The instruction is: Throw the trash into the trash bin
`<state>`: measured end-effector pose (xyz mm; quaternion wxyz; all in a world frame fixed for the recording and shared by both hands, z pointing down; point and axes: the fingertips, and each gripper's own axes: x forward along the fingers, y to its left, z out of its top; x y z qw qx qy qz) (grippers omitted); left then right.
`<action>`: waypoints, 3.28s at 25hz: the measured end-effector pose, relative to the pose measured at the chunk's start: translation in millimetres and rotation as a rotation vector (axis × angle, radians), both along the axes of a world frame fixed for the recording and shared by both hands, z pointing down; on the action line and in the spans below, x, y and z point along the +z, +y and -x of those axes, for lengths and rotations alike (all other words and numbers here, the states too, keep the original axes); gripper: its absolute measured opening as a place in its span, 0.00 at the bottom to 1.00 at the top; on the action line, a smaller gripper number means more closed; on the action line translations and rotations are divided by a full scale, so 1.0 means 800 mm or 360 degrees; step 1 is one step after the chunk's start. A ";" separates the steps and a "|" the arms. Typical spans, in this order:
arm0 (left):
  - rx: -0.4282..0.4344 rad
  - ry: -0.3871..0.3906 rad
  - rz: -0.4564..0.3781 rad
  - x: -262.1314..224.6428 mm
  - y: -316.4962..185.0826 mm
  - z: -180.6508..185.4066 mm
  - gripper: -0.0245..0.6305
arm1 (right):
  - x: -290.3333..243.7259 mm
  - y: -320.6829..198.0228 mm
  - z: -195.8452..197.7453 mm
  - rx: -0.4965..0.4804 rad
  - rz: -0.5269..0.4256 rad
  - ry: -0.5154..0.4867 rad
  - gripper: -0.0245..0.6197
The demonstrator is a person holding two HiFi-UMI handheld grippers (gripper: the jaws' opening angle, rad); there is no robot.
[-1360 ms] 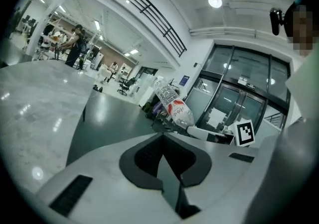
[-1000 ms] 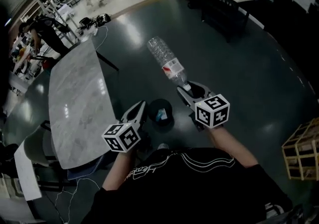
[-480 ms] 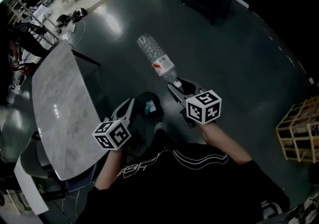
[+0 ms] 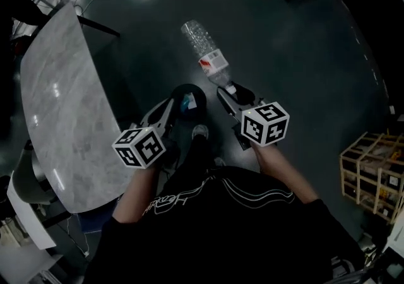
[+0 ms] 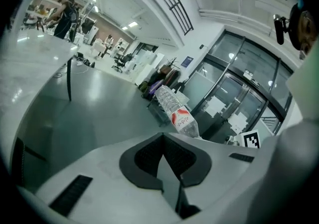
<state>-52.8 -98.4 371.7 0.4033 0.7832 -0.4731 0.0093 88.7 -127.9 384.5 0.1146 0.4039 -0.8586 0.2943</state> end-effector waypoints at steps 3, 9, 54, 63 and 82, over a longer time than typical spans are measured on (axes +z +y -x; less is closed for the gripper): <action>-0.0055 -0.0008 0.0145 0.044 -0.007 0.020 0.05 | 0.039 -0.012 0.025 -0.0049 0.0125 0.0042 0.31; -0.0089 -0.0041 0.0366 0.142 -0.014 0.056 0.05 | 0.158 -0.025 0.080 -0.0156 0.0429 0.0137 0.31; -0.0346 0.0042 0.0812 0.336 -0.014 0.137 0.05 | 0.536 0.025 0.098 -0.0424 0.1208 0.0563 0.37; -0.0384 0.0044 0.0646 0.272 0.044 0.099 0.05 | 0.319 0.009 0.132 -0.0470 0.0672 0.0056 0.10; -0.0079 -0.0091 -0.0471 -0.122 0.189 -0.045 0.05 | -0.136 0.200 0.028 -0.1065 -0.0313 -0.0105 0.10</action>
